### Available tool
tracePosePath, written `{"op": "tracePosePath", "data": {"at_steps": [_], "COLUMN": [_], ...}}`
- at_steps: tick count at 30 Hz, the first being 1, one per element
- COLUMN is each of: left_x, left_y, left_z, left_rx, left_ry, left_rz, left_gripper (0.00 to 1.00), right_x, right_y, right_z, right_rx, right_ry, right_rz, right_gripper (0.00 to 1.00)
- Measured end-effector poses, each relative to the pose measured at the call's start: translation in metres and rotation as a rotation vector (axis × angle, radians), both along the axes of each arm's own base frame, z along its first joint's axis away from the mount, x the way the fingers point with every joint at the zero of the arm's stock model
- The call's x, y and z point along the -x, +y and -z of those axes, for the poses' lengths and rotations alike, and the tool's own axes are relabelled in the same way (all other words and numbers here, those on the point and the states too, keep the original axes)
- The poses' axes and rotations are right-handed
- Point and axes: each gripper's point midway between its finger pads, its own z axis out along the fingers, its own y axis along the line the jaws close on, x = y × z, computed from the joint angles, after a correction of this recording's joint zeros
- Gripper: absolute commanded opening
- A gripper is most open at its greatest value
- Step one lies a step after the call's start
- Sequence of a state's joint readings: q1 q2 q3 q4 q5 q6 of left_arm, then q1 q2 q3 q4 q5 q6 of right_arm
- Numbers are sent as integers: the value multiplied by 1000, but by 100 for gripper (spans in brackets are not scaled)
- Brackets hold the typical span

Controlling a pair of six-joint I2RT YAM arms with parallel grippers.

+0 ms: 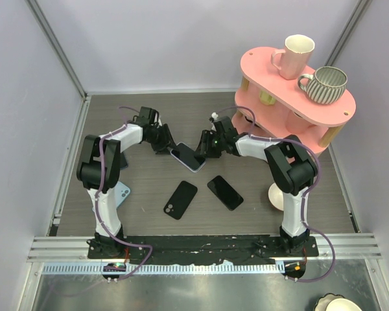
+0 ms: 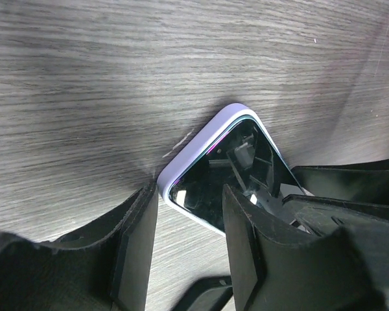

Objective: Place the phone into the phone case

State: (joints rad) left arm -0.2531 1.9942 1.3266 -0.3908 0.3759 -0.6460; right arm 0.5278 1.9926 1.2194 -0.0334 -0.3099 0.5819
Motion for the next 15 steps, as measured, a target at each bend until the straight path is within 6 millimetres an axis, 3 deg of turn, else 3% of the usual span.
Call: {"op": "tracePosePath", "data": {"at_steps": [9,15], "left_x": [0,2], "left_y": [-11,-14], "left_z": [0,-2], "left_rx": [63,78], "left_ry": [7,15], "left_rz": [4,-1], "left_gripper": [48,55], "right_x": [6,6], "right_y": [8,8], "right_z": [-1,0], "right_rx": [-66,-76], "right_ry": [37,57], "right_rz": [6,34], "right_gripper": [48,48]}}
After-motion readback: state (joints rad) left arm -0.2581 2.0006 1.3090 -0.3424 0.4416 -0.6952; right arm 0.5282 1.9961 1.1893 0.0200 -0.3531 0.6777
